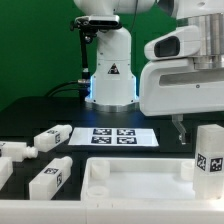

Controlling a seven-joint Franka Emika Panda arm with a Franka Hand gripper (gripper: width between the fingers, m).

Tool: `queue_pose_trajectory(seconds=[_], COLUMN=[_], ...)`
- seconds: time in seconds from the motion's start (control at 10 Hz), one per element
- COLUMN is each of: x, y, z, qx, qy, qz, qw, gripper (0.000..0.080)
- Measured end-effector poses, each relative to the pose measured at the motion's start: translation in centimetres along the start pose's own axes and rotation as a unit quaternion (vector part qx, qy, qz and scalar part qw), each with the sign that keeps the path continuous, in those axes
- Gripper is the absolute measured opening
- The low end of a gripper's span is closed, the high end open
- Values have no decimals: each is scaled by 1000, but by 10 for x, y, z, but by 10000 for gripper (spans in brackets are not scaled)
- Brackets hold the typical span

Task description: Assemble desk

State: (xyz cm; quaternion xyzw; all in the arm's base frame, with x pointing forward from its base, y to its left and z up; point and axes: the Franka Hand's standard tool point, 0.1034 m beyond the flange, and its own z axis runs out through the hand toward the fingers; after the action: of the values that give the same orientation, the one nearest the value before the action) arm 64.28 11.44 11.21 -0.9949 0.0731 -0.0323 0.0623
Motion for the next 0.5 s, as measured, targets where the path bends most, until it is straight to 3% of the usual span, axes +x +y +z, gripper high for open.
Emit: queue_pose_trajectory(seconds=[0.1,0.3,0.4,0.5], x=[0,1,1,1], y=[0,1,1,1], z=[0,0,1,1], qx=[0,-17,-17,-17], qy=[0,2,2,2], qz=[-26,-148,-138,-124], qw=[1000,989,990,992], gripper=[648,648,648,519])
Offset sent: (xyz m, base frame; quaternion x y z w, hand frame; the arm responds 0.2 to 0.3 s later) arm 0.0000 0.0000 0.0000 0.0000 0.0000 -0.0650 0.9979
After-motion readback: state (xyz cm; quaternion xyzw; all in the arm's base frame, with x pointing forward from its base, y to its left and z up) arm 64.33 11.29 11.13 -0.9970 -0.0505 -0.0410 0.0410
